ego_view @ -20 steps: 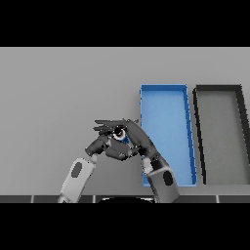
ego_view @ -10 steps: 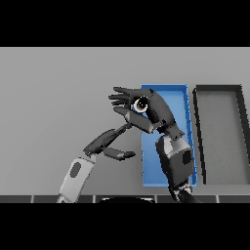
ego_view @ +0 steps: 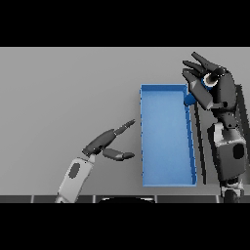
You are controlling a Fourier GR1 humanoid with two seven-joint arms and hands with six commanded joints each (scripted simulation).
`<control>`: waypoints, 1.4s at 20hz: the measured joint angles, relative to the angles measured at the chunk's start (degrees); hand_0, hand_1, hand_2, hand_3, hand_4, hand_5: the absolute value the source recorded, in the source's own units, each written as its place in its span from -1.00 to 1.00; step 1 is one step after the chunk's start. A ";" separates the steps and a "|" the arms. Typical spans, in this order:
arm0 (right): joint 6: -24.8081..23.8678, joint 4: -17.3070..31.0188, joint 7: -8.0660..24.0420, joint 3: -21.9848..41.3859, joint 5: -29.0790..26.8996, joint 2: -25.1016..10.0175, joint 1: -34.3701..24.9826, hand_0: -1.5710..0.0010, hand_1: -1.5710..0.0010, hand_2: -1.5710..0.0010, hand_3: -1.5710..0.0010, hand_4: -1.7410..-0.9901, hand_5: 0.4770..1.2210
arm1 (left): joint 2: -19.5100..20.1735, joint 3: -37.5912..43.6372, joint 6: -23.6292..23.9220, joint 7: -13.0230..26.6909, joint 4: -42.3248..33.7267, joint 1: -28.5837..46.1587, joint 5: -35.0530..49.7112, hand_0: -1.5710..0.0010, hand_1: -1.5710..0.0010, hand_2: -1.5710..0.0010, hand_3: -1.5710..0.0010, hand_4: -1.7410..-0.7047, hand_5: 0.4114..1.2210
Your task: Pick up the blue pipe and place it into the blue bin.
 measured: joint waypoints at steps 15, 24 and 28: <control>-21.99 -9.76 0.00 10.66 -4.32 -5.98 40.35 -1.00 -1.00 -1.00 -0.92 -1.00 1.00 | -0.13 -1.25 0.11 0.38 -1.45 1.94 0.77 1.00 1.00 1.00 1.00 0.65 -0.97; -42.08 -4.88 -1.70 28.64 -9.77 -18.97 39.64 -0.19 -0.09 -0.09 0.36 -0.36 1.00 | 0.85 -1.18 0.07 0.05 -1.98 2.20 0.44 1.00 1.00 1.00 1.00 0.67 -0.97; -40.25 -2.59 -1.89 35.14 -15.04 -25.02 34.75 0.51 0.55 0.55 0.74 0.39 0.77 | 0.15 -1.44 0.25 1.41 -1.98 1.65 0.40 1.00 1.00 1.00 1.00 0.66 -0.96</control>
